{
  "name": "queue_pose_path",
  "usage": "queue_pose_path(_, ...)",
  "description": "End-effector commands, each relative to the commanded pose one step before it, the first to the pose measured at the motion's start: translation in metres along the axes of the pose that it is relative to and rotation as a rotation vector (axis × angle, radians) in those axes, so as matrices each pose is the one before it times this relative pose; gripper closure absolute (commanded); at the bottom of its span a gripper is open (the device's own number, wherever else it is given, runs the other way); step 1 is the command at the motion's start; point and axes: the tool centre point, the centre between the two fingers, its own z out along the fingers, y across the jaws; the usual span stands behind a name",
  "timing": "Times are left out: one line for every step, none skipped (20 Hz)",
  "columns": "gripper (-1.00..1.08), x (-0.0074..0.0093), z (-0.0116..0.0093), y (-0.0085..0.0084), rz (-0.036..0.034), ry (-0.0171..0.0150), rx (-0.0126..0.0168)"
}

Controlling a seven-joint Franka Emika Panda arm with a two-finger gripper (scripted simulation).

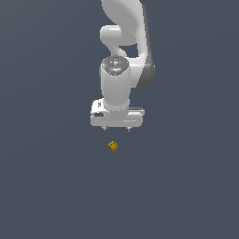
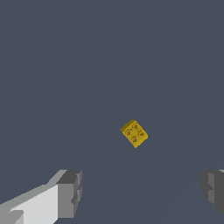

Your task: Pick up the object and move it to a goal position.

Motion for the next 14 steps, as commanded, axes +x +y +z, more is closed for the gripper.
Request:
queue_pose_path(-0.92,0.00000,0.00000,0.00001,0.00000,0.00000,0.00000)
queue_pose_path(-0.92,0.00029,-0.00041,0.00018,-0.00088,0.00114,-0.00055)
queue_pose_path(-0.92,0.00088,-0.00106,0.00069,-0.00237,0.00313,-0.00149)
queue_pose_path(-0.92,0.00146,-0.00189,0.00108,-0.00397,0.00539,-0.00259)
queue_pose_path(-0.92,0.00209,-0.00272,0.00157,-0.00541,0.00768,-0.00372)
queue_pose_path(-0.92,0.00262,-0.00348,0.00198,-0.00626,0.00963,-0.00471)
queue_pose_path(-0.92,0.00244,-0.00334,0.00183,-0.00511,0.00896,-0.00442)
queue_pose_path(-0.92,0.00209,-0.00298,0.00155,-0.00357,0.00769,-0.00379)
queue_pose_path(-0.92,0.00173,-0.00257,0.00126,-0.00201,0.00634,-0.00310)
queue_pose_path(-0.92,0.00133,-0.00212,0.00092,-0.00044,0.00489,-0.00234)
queue_pose_path(-0.92,0.00083,-0.00160,0.00052,0.00113,0.00322,-0.00146)
queue_pose_path(-0.92,0.00019,-0.00050,0.00006,0.00168,0.00067,-0.00022)
queue_pose_path(-0.92,-0.00019,0.00024,-0.00019,0.00057,-0.00071,0.00036)
queue_pose_path(-0.92,-0.00030,0.00058,-0.00016,-0.00067,-0.00111,0.00048)
